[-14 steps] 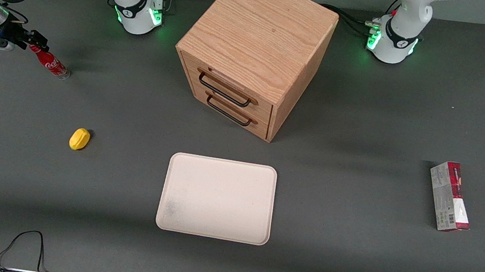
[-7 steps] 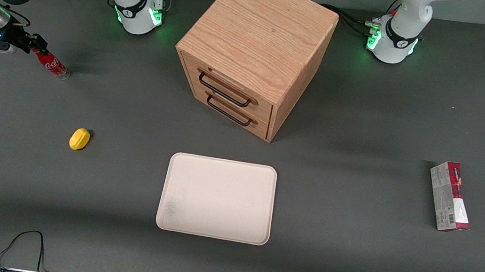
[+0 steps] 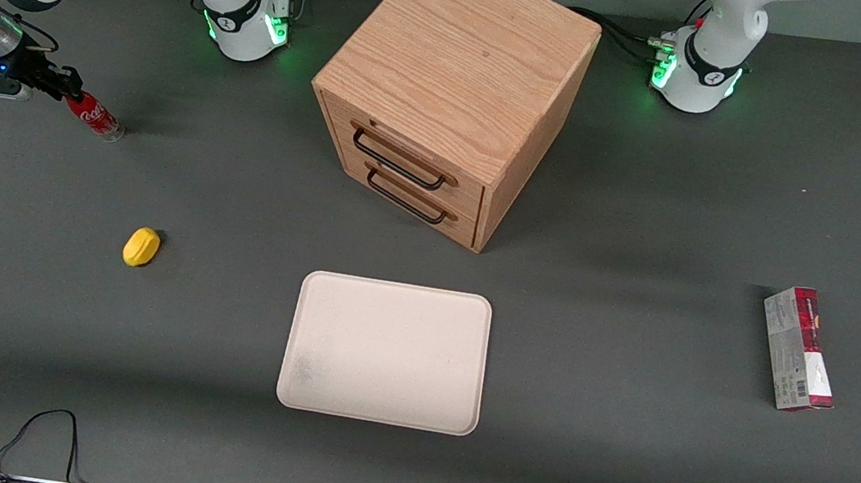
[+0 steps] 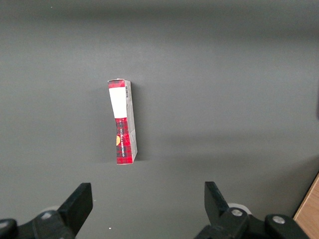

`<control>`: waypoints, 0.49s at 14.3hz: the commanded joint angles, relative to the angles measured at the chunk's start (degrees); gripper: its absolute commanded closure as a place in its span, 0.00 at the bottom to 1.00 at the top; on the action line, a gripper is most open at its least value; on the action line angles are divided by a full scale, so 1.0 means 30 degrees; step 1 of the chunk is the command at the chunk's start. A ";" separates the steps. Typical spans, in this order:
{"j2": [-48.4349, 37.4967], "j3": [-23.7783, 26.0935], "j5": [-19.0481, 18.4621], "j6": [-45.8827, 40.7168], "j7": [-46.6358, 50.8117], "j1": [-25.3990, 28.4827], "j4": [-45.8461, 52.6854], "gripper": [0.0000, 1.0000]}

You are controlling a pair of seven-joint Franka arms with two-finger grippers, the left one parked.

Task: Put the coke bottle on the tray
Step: 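Close the right gripper around the bottle's cap end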

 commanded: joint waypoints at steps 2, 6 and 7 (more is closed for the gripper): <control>-0.0011 -0.0188 -0.0245 0.0249 0.0293 -0.0020 -0.0230 0.08; 0.0106 -0.0217 -0.0245 0.0191 0.0293 0.0009 -0.0259 0.32; 0.0135 -0.0246 -0.0245 0.0162 0.0293 0.0010 -0.0231 0.55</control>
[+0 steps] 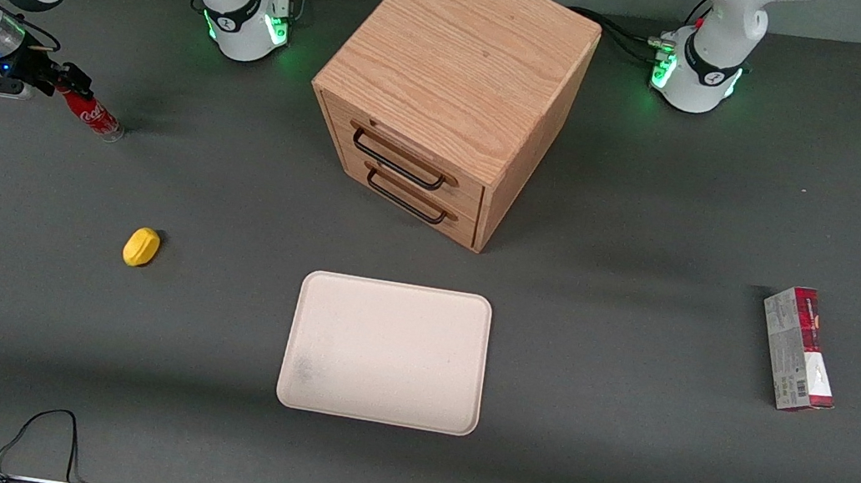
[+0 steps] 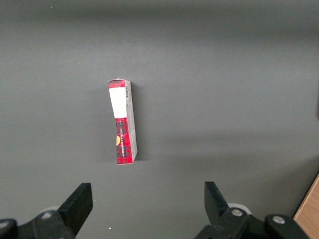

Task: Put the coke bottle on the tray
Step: 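Lift the bottle with the right gripper and carry it toward the tray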

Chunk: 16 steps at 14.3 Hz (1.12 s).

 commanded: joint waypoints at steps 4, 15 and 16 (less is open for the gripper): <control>0.0323 -0.0192 -0.0245 0.0044 0.0351 0.0023 -0.0057 1.00; 0.1958 0.5659 0.4412 -0.8879 0.1929 0.0491 1.0179 1.00; 0.2689 0.6596 0.4674 -1.0022 0.2543 0.0491 1.1967 1.00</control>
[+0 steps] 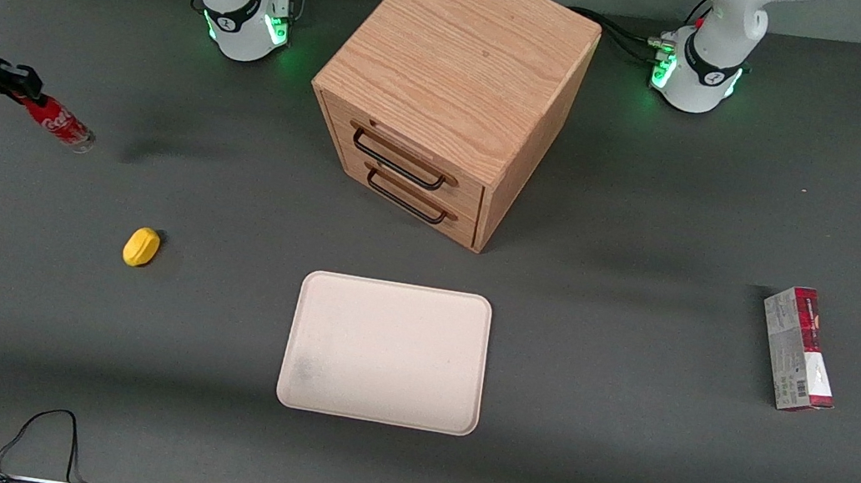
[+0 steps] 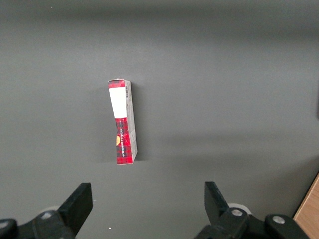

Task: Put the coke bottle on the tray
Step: 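Lift the bottle with the right gripper and carry it toward the tray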

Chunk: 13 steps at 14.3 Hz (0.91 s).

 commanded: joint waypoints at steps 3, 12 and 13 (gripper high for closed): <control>0.4221 0.3528 0.2638 -0.4959 0.2934 0.0081 0.9131 1.00; 1.0432 1.1639 0.2758 -0.8278 0.9639 -0.0417 2.0651 1.00; 1.1222 1.2432 0.2729 -0.8249 1.0462 -0.0475 2.1560 1.00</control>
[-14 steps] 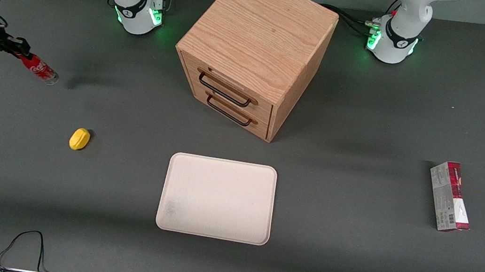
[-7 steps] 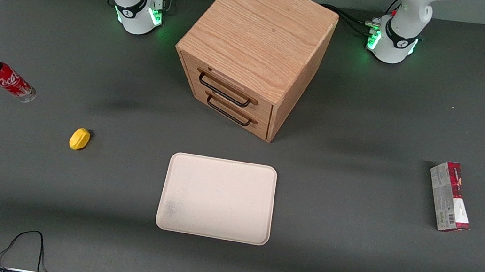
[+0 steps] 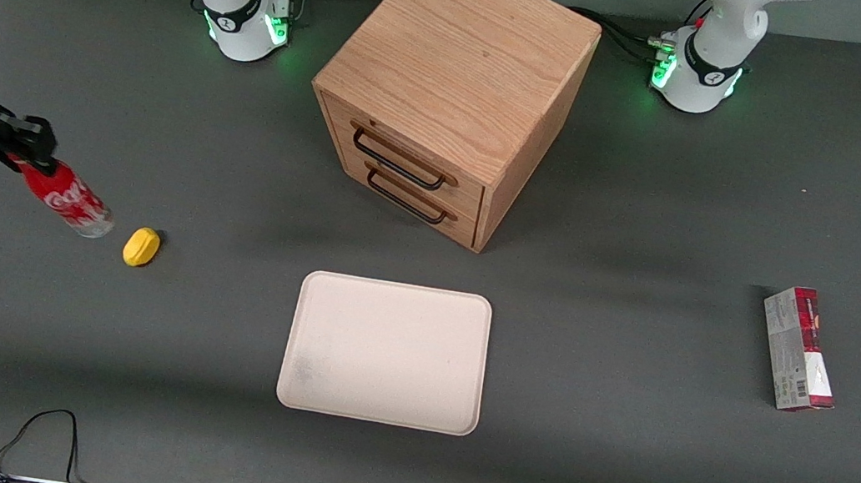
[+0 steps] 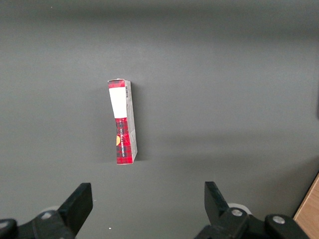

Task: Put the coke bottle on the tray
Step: 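Lift the bottle with the right gripper and carry it toward the tray, then lower the bottle upright onto the cream tray's edge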

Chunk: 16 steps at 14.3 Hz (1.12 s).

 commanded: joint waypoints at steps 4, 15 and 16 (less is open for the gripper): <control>0.4350 0.4325 -0.0526 0.0146 0.3495 -0.0293 0.4575 1.00; 1.1698 0.7700 -0.5737 0.7702 0.6664 0.0205 0.4166 1.00; 1.1997 0.7700 -0.5831 0.8262 0.6664 0.0176 0.3788 1.00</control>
